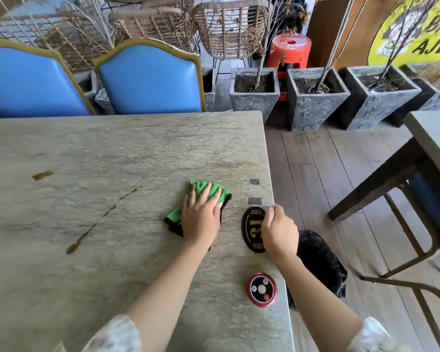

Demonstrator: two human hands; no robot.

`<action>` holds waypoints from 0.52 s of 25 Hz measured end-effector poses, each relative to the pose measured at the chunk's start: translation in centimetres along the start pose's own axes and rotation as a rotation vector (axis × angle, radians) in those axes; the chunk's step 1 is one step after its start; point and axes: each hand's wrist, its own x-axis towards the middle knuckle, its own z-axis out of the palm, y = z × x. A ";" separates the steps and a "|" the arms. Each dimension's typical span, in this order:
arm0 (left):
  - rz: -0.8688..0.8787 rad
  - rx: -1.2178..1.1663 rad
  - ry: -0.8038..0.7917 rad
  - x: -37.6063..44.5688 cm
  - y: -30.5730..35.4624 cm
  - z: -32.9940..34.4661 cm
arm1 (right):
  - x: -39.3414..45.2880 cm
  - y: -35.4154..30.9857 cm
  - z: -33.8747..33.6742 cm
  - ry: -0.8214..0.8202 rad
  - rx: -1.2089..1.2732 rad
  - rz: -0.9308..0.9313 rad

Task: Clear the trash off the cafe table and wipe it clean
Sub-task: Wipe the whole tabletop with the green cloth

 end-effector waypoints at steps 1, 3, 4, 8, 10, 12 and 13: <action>0.098 -0.001 -0.010 -1.1 -0.2 0.1 | 0.1 0.0 0.2 -0.007 0.032 -0.034; 0.251 -0.009 -0.028 -1.2 -0.5 0.4 | 0.5 0.0 0.7 -0.033 0.056 -0.092; 0.300 -0.015 -0.030 -0.4 -0.5 0.5 | 0.6 0.0 1.0 -0.049 0.021 -0.116; 0.450 -0.030 -0.045 5.2 1.1 1.2 | 1.7 0.7 1.3 -0.085 -0.182 -0.202; 0.493 -0.038 -0.070 8.5 2.2 1.8 | 4.2 0.2 0.8 -0.153 -0.096 -0.194; 0.494 -0.042 -0.069 11.3 3.3 2.5 | 7.5 -0.9 0.4 -0.191 0.135 -0.125; 0.479 -0.043 -0.067 12.5 3.8 2.9 | 8.7 -1.4 0.5 -0.197 0.217 -0.079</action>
